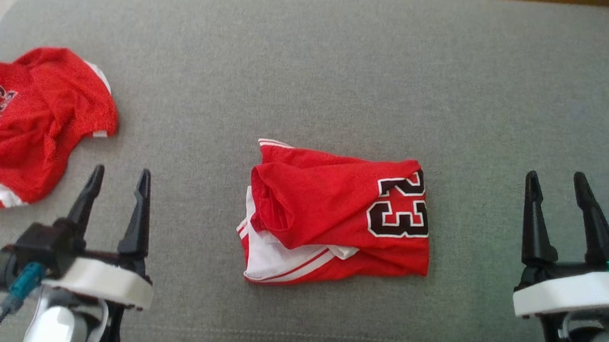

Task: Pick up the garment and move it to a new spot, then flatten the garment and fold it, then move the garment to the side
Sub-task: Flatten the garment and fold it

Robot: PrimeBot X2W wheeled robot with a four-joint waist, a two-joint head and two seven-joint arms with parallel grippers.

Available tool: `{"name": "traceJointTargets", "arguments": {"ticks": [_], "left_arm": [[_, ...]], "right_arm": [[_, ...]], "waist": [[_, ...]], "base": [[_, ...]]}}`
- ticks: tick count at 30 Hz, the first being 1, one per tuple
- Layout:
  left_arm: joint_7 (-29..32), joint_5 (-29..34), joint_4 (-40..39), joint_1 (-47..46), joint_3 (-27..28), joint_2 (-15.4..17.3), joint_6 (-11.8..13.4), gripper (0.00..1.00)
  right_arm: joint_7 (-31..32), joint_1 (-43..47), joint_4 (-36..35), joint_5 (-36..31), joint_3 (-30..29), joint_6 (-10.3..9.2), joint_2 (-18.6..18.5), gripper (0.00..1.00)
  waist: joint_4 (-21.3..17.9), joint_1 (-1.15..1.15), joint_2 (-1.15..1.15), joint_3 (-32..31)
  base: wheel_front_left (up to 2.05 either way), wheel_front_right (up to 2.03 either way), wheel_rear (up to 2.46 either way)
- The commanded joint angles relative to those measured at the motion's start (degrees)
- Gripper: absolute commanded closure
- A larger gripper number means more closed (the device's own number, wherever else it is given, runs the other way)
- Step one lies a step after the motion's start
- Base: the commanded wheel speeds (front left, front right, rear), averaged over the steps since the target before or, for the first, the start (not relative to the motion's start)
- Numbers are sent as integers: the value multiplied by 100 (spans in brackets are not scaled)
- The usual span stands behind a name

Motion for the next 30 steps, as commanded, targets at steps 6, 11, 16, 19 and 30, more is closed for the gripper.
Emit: {"name": "traceJointTargets", "arguments": {"ticks": [6, 11, 16, 19, 30], "left_arm": [[100, 29, -278, 142, 161, 147, 103, 0], [191, 34, -326, 352, 113, 158, 150, 0], [316, 74, -440, 542, 75, 181, 235, 0], [367, 79, -476, 596, 72, 214, 258, 0], [419, 52, -552, 614, 44, 262, 322, 0]], "right_arm": [[55, 82, -212, -124, 107, -4, -8, 0], [138, 260, -175, -165, 104, -4, -10, 0], [215, 412, -181, -186, 97, -4, -18, 0], [238, 464, -188, -191, 102, -4, -18, 0], [256, 501, -211, -164, 91, -4, -31, 0]], "waist": [[-31, 0, 0, -364], [-48, 0, 0, -607], [-63, 0, 0, -765], [-71, 0, 0, -827], [-42, 0, 0, -861]], "base": [[0, 0, 0], [0, 0, 0], [0, 0, 0], [0, 0, 0], [0, 0, 0]]}}
